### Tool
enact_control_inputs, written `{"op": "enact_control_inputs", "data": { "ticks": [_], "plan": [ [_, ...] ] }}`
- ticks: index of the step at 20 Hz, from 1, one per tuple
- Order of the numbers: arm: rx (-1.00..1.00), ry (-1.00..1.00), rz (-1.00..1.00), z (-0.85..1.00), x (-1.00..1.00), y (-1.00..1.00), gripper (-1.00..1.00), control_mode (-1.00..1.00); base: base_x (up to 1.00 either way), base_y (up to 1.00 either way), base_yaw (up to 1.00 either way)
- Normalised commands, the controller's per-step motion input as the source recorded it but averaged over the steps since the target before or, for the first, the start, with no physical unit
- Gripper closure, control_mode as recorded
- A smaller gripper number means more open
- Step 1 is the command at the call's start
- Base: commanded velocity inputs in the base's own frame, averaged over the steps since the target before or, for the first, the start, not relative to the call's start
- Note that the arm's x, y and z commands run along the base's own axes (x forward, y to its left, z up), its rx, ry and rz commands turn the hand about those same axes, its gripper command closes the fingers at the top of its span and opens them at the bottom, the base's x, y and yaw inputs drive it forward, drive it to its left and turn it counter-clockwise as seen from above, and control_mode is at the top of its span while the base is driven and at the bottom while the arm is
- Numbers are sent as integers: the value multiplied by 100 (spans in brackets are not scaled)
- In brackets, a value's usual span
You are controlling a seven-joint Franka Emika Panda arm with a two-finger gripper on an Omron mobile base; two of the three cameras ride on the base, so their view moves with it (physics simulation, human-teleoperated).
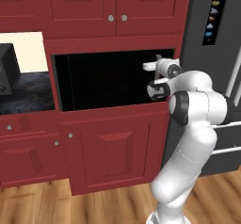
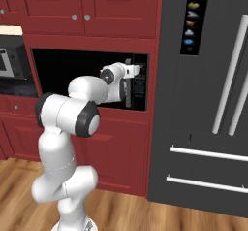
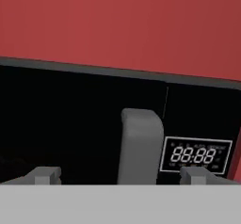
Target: The microwave is finished heating the steak and cucumber. Take the bowl containing the food and place it on the dining counter.
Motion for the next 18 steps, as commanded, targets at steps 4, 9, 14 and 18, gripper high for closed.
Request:
{"op": "enact_control_inputs", "data": {
  "ticks": [4, 9, 14, 18],
  "plan": [
    [0, 7, 3, -21, 0, -53, -100, -100, 0, 0, 0],
    [0, 10, 0, -27, -2, -34, -100, -100, 0, 0, 0],
    [0, 6, 0, -8, 58, -5, -100, -100, 0, 0, 0],
    [0, 5, 0, 0, 72, -4, -100, -100, 0, 0, 0]
  ]
}}
